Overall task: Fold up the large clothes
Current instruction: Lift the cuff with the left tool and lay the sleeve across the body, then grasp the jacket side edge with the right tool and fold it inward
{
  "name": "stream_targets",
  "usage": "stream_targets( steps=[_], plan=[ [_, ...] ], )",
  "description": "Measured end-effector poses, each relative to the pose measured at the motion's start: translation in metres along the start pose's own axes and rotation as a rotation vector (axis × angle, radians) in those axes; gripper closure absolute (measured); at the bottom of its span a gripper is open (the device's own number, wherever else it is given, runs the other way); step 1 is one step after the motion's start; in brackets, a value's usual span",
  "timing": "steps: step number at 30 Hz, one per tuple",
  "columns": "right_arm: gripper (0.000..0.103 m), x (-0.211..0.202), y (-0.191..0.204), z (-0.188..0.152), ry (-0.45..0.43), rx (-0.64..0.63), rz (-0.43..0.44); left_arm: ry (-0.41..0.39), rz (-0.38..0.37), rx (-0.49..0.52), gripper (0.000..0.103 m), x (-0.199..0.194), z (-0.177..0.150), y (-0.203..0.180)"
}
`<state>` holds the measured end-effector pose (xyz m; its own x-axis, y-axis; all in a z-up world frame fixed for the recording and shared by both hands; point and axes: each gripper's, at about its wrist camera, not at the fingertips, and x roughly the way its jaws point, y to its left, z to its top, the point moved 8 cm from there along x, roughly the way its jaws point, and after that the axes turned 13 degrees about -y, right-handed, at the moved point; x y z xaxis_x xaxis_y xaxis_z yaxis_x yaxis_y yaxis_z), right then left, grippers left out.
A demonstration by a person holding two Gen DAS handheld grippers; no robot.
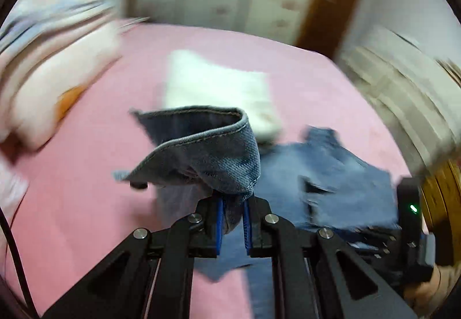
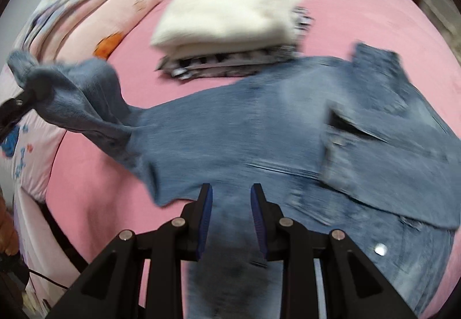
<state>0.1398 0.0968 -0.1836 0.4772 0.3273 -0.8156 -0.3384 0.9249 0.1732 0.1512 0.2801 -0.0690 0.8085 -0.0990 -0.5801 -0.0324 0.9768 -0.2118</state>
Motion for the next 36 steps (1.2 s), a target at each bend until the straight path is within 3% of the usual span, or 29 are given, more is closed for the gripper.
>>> stream_targets(
  steps=[6, 11, 16, 17, 20, 23, 29, 32, 36],
  plan=[
    [0.076, -0.03, -0.107, -0.013, -0.019, 0.126, -0.113, 0.087, -0.186, 0.203, 0.092, 0.048, -0.03, -0.136],
    [0.076, -0.036, -0.171, -0.036, 0.034, 0.183, -0.141, 0.257, -0.193, 0.323, 0.082, 0.088, -0.09, -0.194],
    [0.075, -0.031, -0.194, -0.049, 0.061, 0.202, -0.096, 0.34, -0.171, 0.299, 0.077, 0.086, -0.125, -0.198],
    [0.072, -0.027, -0.195, -0.049, 0.067, 0.206, -0.078, 0.355, -0.173, 0.278, 0.071, 0.084, -0.128, -0.195],
    [0.058, -0.022, -0.19, -0.045, 0.068, 0.198, -0.039, 0.381, -0.181, 0.231, 0.038, 0.079, -0.136, -0.187],
    [0.058, -0.018, -0.179, -0.041, 0.071, 0.19, 0.009, 0.416, -0.198, 0.208, 0.036, 0.062, -0.15, -0.187],
    [0.055, -0.013, -0.164, -0.042, 0.092, 0.225, 0.092, 0.447, -0.135, 0.213, 0.036, 0.043, -0.168, -0.168],
    [0.044, -0.007, -0.156, -0.051, 0.122, 0.253, 0.13, 0.459, -0.076, 0.173, 0.036, 0.039, -0.172, -0.144],
    [0.044, 0.014, -0.147, -0.073, 0.183, 0.287, 0.186, 0.476, 0.041, 0.089, 0.036, 0.04, -0.18, -0.093]
  ],
)
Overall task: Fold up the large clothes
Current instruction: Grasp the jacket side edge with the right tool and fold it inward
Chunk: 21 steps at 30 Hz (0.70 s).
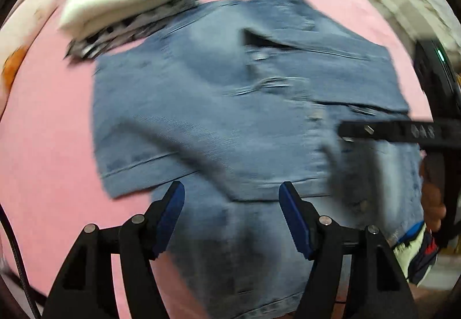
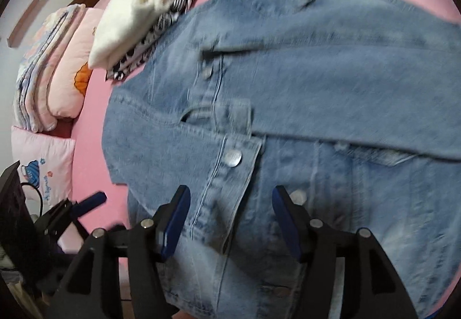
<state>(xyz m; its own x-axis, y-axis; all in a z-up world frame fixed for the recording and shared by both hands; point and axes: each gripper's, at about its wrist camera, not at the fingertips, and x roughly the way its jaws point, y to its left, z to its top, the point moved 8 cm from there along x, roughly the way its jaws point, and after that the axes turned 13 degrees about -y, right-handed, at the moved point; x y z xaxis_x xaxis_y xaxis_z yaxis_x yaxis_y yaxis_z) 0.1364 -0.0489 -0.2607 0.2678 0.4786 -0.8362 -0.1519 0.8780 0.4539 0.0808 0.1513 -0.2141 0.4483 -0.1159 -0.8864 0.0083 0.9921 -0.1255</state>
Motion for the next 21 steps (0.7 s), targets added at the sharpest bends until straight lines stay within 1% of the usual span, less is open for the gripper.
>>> stream_targets(
  steps=[6, 9, 10, 11, 12, 13, 14, 15, 16, 17, 19, 21],
  plan=[
    [0.044, 0.039, -0.005, -0.009, 0.009, 0.017, 0.059, 0.021, 0.083, -0.171, 0.036, 0.007, -0.015, 0.06],
    [0.044, 0.047, -0.005, -0.005, -0.025, 0.009, 0.065, 0.03, 0.105, -0.241, 0.036, 0.009, -0.023, 0.08],
    [0.05, 0.049, -0.002, -0.003, -0.034, 0.0, 0.072, 0.034, 0.111, -0.256, 0.036, 0.01, -0.026, 0.084],
    [0.064, 0.05, 0.003, -0.003, -0.031, -0.017, 0.08, 0.039, 0.119, -0.275, 0.036, 0.012, -0.029, 0.09],
    [0.067, 0.051, 0.004, -0.003, -0.031, -0.042, 0.054, 0.043, 0.123, -0.287, 0.036, 0.014, -0.032, 0.093],
    [0.076, 0.051, 0.006, -0.003, -0.032, -0.073, 0.031, 0.046, 0.126, -0.299, 0.036, 0.015, -0.033, 0.096],
    [0.096, 0.049, 0.01, -0.002, -0.034, -0.106, 0.043, 0.048, 0.129, -0.314, 0.036, 0.017, -0.035, 0.099],
    [0.096, 0.043, 0.016, -0.001, -0.038, -0.13, 0.057, 0.048, 0.13, -0.323, 0.036, 0.018, -0.036, 0.1],
    [0.096, 0.037, 0.021, 0.001, -0.054, -0.157, 0.049, 0.047, 0.129, -0.333, 0.036, 0.02, -0.037, 0.101],
    [0.097, 0.027, 0.031, 0.004, -0.075, -0.202, 0.056, 0.046, 0.127, -0.342, 0.036, 0.022, -0.039, 0.102],
    [0.097, 0.011, 0.045, 0.009, -0.108, -0.252, 0.069, 0.049, 0.122, -0.356, 0.036, 0.027, -0.041, 0.102],
    [0.097, -0.007, 0.062, 0.02, -0.156, -0.318, 0.066, 0.047, 0.131, -0.363, 0.036, 0.032, -0.043, 0.101]
  ],
)
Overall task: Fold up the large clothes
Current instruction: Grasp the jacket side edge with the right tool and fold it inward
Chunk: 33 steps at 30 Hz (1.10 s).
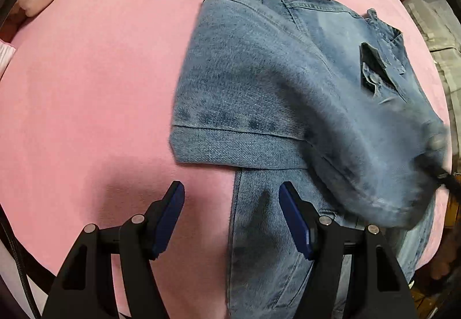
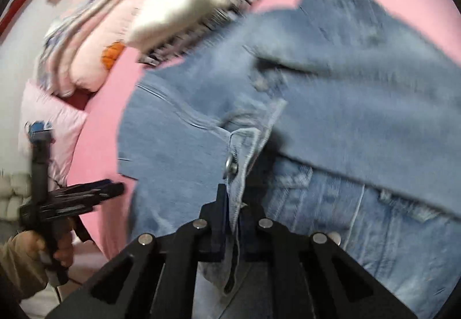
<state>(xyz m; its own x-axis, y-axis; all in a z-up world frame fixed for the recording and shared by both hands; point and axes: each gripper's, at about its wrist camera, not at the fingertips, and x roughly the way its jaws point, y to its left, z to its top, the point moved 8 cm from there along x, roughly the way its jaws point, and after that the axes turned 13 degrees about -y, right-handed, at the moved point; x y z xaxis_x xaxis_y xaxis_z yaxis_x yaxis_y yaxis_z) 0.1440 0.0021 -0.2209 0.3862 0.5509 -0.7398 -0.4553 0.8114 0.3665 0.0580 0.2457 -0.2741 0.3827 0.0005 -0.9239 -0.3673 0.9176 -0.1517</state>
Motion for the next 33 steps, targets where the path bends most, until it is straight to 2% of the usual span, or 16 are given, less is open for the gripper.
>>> stream_targets(
  steps=[8, 15, 22, 26, 33],
  plan=[
    [0.097, -0.058, 0.019, 0.094, -0.234, -0.087, 0.014, -0.053, 0.022, -0.024, 0.036, 0.014, 0.009, -0.015],
    [0.098, -0.09, 0.018, 0.132, -0.348, -0.106, -0.003, -0.104, 0.005, -0.02, 0.036, 0.013, 0.023, -0.033],
    [0.097, -0.095, -0.031, 0.135, -0.379, -0.045, -0.112, -0.142, 0.006, -0.006, 0.036, 0.012, 0.033, -0.041],
    [0.097, -0.081, -0.076, 0.12, -0.337, 0.017, -0.202, -0.128, 0.015, -0.002, 0.036, 0.021, 0.032, -0.043],
    [0.097, -0.056, -0.152, 0.081, -0.24, 0.231, -0.301, -0.135, 0.062, 0.008, 0.036, 0.035, 0.04, -0.04]
  ],
)
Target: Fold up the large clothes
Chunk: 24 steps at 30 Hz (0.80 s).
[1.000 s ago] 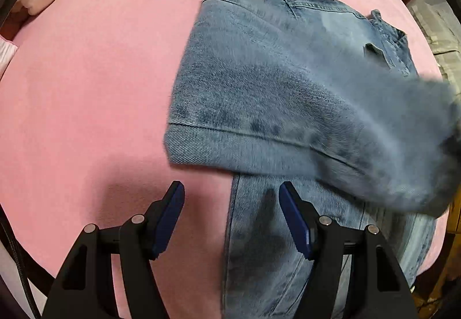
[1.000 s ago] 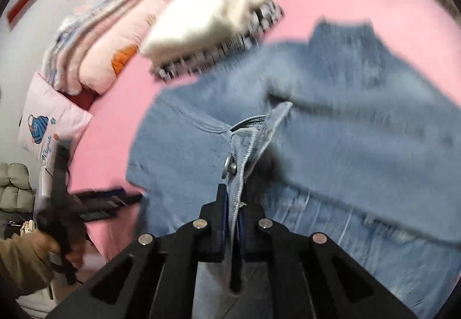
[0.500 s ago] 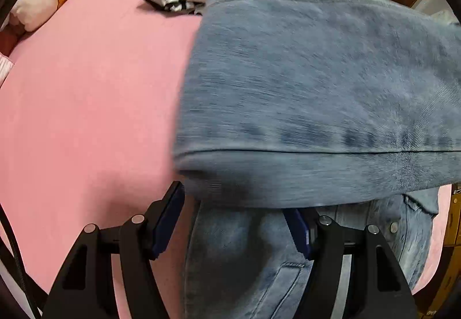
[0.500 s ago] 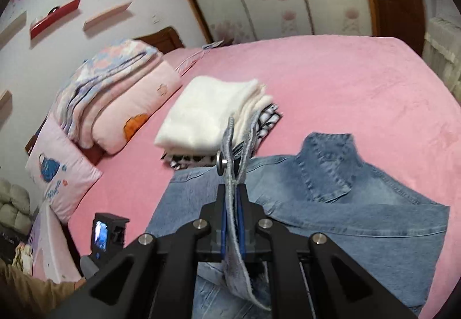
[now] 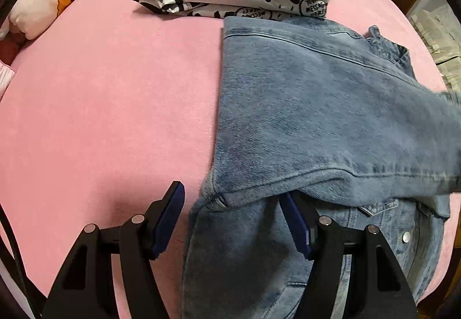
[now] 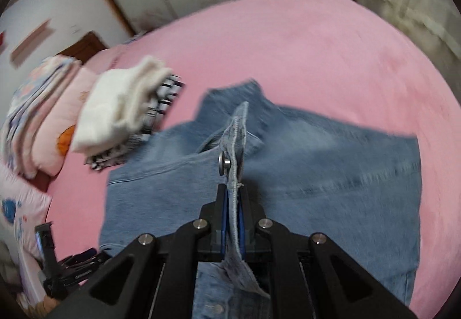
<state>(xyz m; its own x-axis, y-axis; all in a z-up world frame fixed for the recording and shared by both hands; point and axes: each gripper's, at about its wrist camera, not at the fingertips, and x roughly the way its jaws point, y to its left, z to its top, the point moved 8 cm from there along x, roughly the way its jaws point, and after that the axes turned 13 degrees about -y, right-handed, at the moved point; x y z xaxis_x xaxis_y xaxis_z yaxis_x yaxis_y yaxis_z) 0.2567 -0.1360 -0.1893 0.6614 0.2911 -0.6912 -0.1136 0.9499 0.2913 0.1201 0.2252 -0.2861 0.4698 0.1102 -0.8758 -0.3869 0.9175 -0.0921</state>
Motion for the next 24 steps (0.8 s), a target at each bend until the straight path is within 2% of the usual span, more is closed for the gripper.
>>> stream_targets(
  steps=[3, 10, 12, 13, 15, 17, 20, 24],
  plan=[
    [0.097, 0.003, -0.016, -0.011, 0.022, 0.05, -0.025, 0.004, 0.02, -0.008, 0.036, 0.004, 0.002, 0.006],
    [0.096, 0.041, -0.048, -0.042, 0.08, 0.018, -0.096, 0.029, 0.034, 0.002, 0.036, 0.009, -0.003, 0.016],
    [0.086, 0.05, -0.057, -0.047, 0.092, -0.017, -0.139, 0.045, 0.033, 0.031, 0.036, 0.01, -0.005, 0.014],
    [0.078, 0.054, -0.062, -0.049, 0.107, -0.018, -0.159, 0.058, 0.026, 0.048, 0.036, 0.009, -0.007, 0.013],
    [0.074, 0.054, -0.067, -0.048, 0.117, 0.018, -0.159, 0.08, 0.001, 0.097, 0.036, 0.003, -0.011, 0.011],
    [0.071, 0.045, -0.066, -0.045, 0.1, 0.035, -0.15, 0.087, -0.016, 0.149, 0.036, -0.006, -0.014, 0.009],
    [0.07, 0.024, -0.062, -0.04, 0.049, -0.03, -0.199, 0.068, -0.044, 0.192, 0.036, -0.027, -0.008, 0.008],
    [0.07, -0.001, -0.037, -0.038, -0.005, -0.113, -0.174, 0.0, -0.091, 0.141, 0.036, -0.048, 0.016, -0.003]
  ],
)
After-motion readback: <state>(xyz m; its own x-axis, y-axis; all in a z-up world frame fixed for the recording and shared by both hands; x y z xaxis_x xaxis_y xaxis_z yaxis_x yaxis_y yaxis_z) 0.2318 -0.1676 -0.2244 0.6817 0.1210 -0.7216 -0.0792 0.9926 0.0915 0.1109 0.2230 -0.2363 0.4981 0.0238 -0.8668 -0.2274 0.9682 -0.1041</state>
